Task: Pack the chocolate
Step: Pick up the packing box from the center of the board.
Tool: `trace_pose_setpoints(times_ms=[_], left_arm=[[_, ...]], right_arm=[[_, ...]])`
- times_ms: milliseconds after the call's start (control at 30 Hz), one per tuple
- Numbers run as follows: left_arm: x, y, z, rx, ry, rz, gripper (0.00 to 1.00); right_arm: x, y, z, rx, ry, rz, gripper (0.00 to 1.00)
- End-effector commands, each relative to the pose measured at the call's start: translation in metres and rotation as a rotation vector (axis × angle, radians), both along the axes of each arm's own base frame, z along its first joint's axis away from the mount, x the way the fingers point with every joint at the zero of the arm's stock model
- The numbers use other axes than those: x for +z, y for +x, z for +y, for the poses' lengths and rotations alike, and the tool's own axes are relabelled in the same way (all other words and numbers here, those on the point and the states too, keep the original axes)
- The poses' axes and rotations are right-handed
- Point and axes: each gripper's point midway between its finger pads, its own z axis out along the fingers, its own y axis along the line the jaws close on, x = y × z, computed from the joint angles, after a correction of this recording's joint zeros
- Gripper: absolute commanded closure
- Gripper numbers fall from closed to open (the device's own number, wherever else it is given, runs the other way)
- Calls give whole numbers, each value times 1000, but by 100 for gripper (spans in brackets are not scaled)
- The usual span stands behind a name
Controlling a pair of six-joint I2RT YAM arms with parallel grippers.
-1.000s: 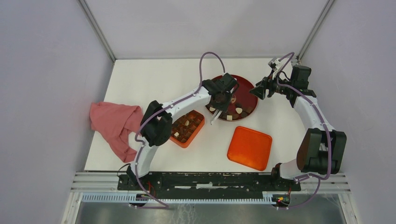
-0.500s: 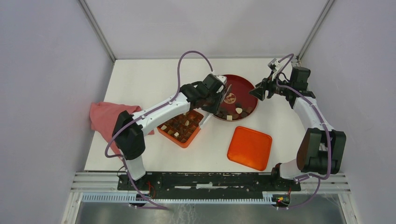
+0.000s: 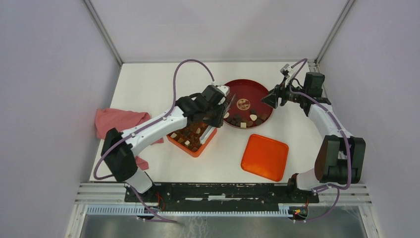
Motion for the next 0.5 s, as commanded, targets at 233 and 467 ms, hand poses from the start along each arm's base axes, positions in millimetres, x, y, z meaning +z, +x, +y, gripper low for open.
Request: trace_pose_setpoints(times_ms=[233, 467], left_arm=[[41, -37, 69, 127, -31, -78, 98], [56, -55, 113, 215, 18, -107, 98]], right_arm=[[-1, -10, 52, 150, -28, -71, 32], [-14, -33, 125, 331, -118, -170, 29]])
